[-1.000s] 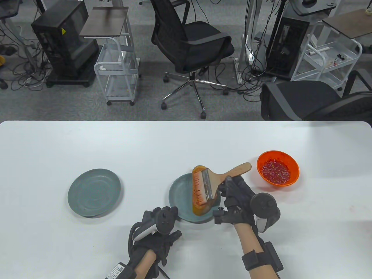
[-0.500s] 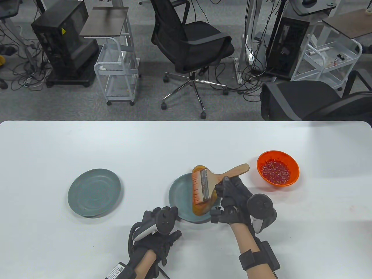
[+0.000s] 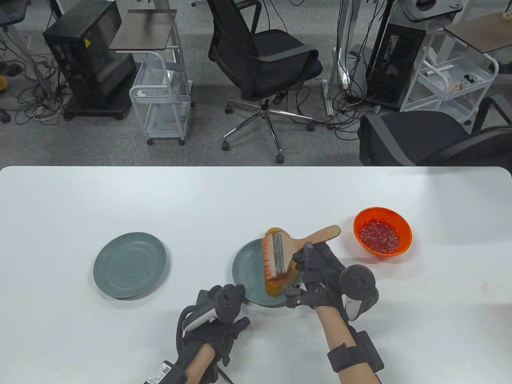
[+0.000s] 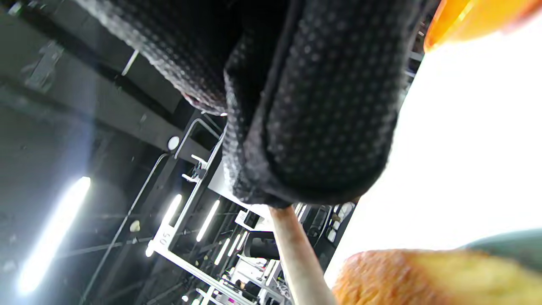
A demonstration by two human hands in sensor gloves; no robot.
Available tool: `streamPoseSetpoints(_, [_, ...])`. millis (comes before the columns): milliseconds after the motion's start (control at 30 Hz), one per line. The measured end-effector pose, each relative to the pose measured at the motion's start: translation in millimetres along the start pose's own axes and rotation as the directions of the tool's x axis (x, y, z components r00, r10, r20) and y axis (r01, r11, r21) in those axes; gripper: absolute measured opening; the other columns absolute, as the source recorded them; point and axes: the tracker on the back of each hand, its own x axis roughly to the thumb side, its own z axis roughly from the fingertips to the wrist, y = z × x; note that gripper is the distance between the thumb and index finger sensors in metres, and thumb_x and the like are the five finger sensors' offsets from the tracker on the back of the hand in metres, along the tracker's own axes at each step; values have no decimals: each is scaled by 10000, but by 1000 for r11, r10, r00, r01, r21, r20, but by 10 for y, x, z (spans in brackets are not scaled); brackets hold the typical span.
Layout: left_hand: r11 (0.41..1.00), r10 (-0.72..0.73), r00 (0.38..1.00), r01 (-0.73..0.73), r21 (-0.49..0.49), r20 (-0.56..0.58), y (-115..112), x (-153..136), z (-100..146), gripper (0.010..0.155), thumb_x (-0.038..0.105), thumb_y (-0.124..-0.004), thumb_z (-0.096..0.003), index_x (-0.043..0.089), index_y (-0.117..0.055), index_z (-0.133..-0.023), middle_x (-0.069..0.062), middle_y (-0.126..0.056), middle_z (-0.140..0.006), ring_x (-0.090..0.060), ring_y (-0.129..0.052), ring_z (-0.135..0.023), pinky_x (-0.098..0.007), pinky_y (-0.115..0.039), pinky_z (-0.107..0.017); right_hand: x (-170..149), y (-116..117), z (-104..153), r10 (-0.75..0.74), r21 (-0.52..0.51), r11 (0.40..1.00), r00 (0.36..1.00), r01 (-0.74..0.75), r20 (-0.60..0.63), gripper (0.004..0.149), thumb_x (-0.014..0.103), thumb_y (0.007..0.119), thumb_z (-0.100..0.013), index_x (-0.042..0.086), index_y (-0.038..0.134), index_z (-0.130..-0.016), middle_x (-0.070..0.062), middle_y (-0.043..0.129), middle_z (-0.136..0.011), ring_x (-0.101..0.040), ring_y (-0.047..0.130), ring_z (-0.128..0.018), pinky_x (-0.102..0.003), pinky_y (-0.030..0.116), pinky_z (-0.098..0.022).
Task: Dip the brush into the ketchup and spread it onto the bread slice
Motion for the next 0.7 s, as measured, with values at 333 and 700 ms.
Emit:
streamPoseSetpoints(333, [1000,-7,1000,7,-2,-5,-1,3,0,768,522,-533,-632,259,40,-1071,-106,-25,-1168,-437,5,-1052,-657,-129,-668,17,-128,-63,-53,-4,999,998,53,-18,462,206,859,-535,-136,825,-844,-354,935,-606,-234,1144,-346,-273,1033,-197])
streamPoseSetpoints(700, [1000,-3,1000,3,-1,-5,-1,0,0,767,520,-536,-632,260,37,-1072,-106,-27,-1168,-435,6,-1052,-658,-129,-667,99,-295,-131,124,-82,990,984,-114,125,461,219,851,-535,-114,826,-852,-336,937,-622,-223,1142,-358,-272,1027,-208])
